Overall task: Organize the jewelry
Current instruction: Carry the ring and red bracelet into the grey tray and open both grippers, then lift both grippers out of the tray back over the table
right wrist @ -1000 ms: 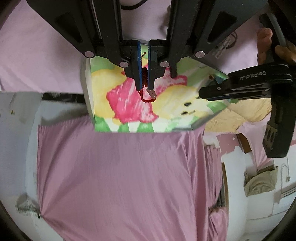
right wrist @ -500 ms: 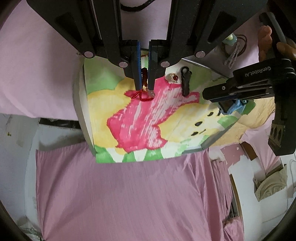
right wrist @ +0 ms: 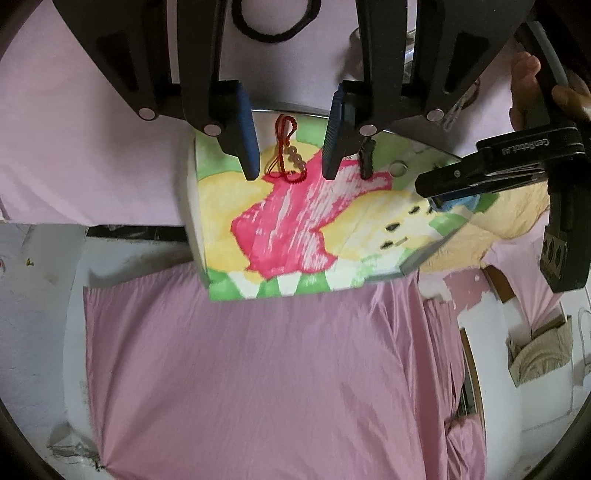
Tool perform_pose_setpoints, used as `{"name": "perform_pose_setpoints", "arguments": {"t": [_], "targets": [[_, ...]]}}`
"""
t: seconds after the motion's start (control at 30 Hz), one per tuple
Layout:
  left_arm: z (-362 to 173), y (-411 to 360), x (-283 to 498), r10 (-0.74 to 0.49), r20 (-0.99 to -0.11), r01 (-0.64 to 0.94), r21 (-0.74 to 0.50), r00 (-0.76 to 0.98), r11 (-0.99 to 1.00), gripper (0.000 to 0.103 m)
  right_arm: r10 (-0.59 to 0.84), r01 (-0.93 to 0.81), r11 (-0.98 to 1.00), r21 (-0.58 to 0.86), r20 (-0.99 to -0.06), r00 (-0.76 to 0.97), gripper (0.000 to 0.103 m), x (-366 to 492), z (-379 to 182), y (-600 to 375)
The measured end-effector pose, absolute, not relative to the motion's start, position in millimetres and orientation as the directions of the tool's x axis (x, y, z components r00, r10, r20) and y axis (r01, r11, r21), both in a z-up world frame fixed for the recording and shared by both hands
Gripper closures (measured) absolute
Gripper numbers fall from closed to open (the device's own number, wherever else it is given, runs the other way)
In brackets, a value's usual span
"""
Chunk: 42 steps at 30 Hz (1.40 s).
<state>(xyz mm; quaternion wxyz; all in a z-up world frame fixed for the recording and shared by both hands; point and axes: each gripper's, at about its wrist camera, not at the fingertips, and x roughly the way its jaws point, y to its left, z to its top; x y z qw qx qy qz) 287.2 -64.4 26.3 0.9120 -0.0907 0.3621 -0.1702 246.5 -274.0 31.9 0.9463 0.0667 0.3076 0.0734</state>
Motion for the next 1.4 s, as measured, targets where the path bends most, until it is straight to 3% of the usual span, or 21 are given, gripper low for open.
{"name": "perform_pose_setpoints", "arguments": {"t": [0.07, 0.1, 0.37, 0.57, 0.97, 1.4], "targets": [[32.8, -61.1, 278.9, -0.375, -0.602, 0.244, -0.29, 0.705, 0.925, 0.041, 0.168, -0.092, 0.982, 0.167, -0.536, 0.828, 0.068, 235.8, 39.2, -275.2], [37.0, -58.9, 272.5, -0.369, -0.585, 0.241, -0.288, 0.722, 0.927, 0.04, 0.164, -0.088, 0.982, 0.168, -0.521, 0.838, 0.059, 231.1, 42.3, -278.1], [57.4, -43.6, 227.8, -0.305, -0.472, 0.207, -0.249, 0.827, 0.946, 0.008, 0.136, -0.083, 0.984, 0.16, -0.355, 0.925, 0.03, 176.6, 67.9, -281.7], [64.1, -36.2, 183.6, -0.242, -0.376, 0.179, -0.196, 0.895, 0.964, 0.001, 0.104, -0.077, 0.99, 0.115, -0.25, 0.963, 0.011, 131.6, 75.7, -271.8], [52.9, -29.2, 120.2, -0.174, -0.258, 0.15, -0.109, 0.95, 0.983, 0.0, 0.087, -0.071, 0.993, 0.099, -0.168, 0.982, 0.003, 72.9, 62.2, -265.1], [28.3, -25.6, 90.7, -0.159, -0.287, 0.143, -0.077, 0.944, 0.987, 0.0, 0.057, -0.04, 0.995, 0.092, -0.192, 0.98, 0.002, 50.2, 37.7, -266.2]]}}
